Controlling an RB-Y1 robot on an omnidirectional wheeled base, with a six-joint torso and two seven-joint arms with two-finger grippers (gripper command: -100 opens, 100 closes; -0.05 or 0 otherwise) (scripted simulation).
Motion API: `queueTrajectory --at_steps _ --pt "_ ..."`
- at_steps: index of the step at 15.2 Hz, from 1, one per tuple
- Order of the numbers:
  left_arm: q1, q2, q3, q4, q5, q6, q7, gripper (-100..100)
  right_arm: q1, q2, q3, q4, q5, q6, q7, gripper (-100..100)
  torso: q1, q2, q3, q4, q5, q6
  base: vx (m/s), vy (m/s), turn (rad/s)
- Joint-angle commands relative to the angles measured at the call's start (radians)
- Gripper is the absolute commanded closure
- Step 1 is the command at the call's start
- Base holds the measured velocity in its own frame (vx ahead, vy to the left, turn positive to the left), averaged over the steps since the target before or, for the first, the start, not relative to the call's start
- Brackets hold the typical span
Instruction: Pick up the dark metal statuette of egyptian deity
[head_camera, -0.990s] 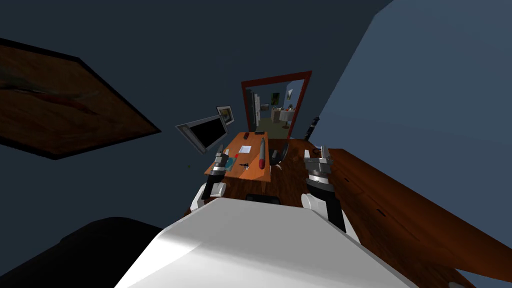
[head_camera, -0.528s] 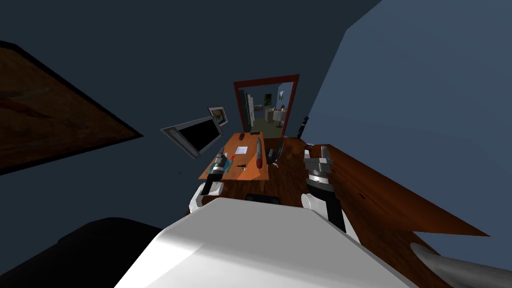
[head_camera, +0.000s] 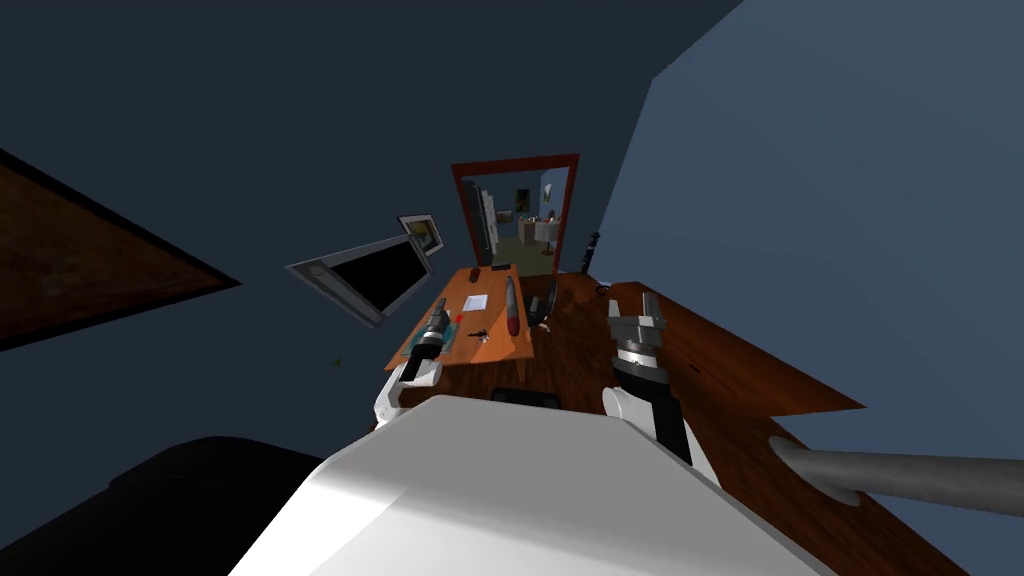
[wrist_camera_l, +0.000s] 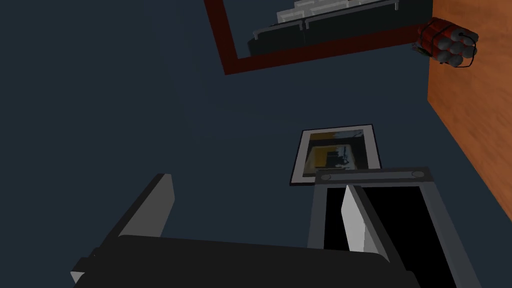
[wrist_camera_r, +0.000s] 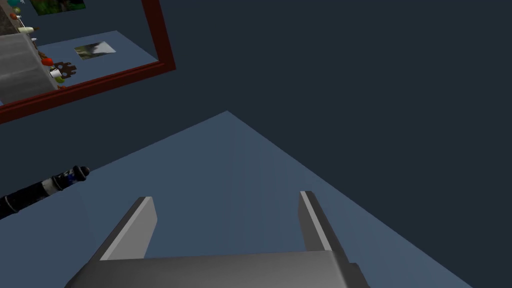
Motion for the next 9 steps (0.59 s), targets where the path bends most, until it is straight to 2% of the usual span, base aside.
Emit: queueTrajectory --at_steps 1,2,4,5,7,8,9 --pt "-0.026 0.012 0.032 0.05 0.01 0.05 -0.001 -100 0.0 0.0 0.0 0.0 0.0 0.0 0.0 0 0.0 0.0 0.0 0.0 0.0 0.0 -0.039 0.05 -0.284" --pt "-0.026 0.012 0.032 0.055 0.01 0.065 -0.001 -100 0.0 0.0 0.0 0.0 0.0 0.0 0.0 0 0.001 0.0 0.0 0.0 0.0 0.0 -0.039 0.053 -0.269" --pt "-0.026 0.012 0.032 0.055 0.01 0.081 -0.001 -100 0.0 0.0 0.0 0.0 0.0 0.0 0.0 0 0.001 0.0 0.0 0.0 0.0 0.0 -0.021 0.031 -0.053" --pt "-0.043 0.023 0.058 0.094 0.019 0.116 0.0 -100 0.0 0.0 0.0 0.0 0.0 0.0 0.0 0 0.0 0.0 0.0 0.0 0.0 -0.001 -0.018 0.017 -0.226" --pt "-0.043 0.023 0.058 0.094 0.019 0.136 0.0 -100 0.0 0.0 0.0 0.0 0.0 0.0 0.0 0 -0.001 0.0 0.0 0.0 0.0 0.0 -0.023 0.026 -0.19" --pt "-0.061 0.033 0.085 0.134 0.028 0.173 0.0 -100 0.0 0.0 0.0 0.0 0.0 0.0 0.0 0 -0.001 -0.001 0.0 0.0 0.0 0.0 -0.025 0.026 -0.254" --pt "-0.061 0.033 0.085 0.134 0.028 0.193 0.0 -100 0.0 0.0 0.0 0.0 0.0 0.0 0.0 0 -0.001 0.0 0.0 0.0 0.0 0.0 -0.034 0.032 -0.268"
